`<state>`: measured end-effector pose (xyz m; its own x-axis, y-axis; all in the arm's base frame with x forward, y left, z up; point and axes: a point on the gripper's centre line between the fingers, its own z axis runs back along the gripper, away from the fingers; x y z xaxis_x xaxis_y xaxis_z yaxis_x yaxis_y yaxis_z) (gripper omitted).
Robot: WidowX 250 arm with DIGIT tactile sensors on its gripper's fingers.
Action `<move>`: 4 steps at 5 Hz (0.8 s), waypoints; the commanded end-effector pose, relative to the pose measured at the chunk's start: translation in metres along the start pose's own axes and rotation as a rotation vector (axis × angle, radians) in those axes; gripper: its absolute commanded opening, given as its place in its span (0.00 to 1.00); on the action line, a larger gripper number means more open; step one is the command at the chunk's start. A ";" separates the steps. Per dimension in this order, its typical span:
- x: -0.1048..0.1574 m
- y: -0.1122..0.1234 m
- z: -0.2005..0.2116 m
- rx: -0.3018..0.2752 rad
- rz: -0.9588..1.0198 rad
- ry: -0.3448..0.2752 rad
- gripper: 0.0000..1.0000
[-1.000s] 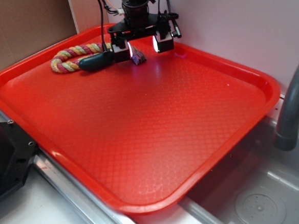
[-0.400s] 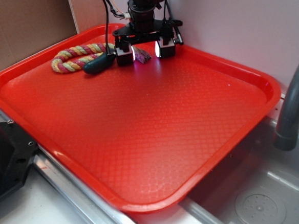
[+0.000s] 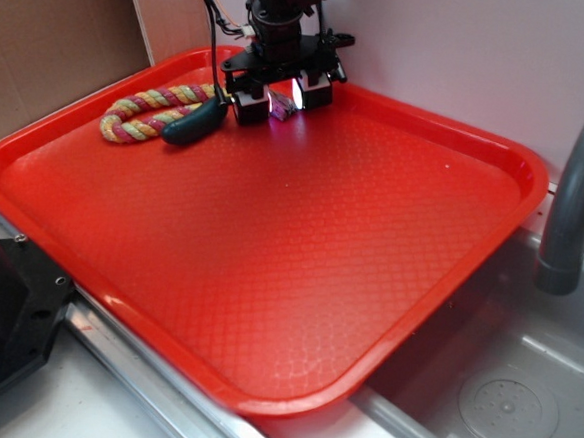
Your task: Grab the wood chip.
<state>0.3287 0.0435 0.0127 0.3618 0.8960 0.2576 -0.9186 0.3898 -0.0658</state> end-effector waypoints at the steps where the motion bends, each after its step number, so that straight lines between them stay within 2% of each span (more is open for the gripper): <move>1: 0.008 0.011 0.007 -0.010 0.045 0.011 0.00; 2: 0.004 0.014 0.031 -0.021 -0.040 0.037 0.00; 3: 0.000 0.019 0.067 -0.074 -0.150 0.089 0.00; 4: -0.015 0.024 0.091 -0.111 -0.264 0.116 0.00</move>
<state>0.2822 0.0122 0.0775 0.5987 0.7908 0.1274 -0.7905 0.6090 -0.0652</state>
